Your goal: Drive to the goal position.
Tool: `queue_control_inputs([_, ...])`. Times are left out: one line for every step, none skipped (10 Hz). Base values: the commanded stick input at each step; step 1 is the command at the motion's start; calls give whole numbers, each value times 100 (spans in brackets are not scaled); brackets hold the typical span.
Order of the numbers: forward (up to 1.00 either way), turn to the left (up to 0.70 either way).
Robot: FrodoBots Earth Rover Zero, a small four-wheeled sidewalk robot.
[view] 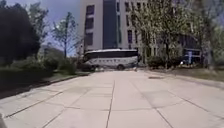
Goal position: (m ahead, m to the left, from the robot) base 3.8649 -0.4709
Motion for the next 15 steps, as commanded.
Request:
queue_control_inputs([100,0])
queue_control_inputs([100,0])
queue_control_inputs([100,0])
queue_control_inputs([100,0])
queue_control_inputs([100,0])
queue_control_inputs([100,0])
queue_control_inputs([100,0])
queue_control_inputs([100,0])
queue_control_inputs([100,0])
queue_control_inputs([100,0])
queue_control_inputs([100,0])
queue_control_inputs([100,0])
queue_control_inputs([100,0])
queue_control_inputs([100,0])
queue_control_inputs([100,0])
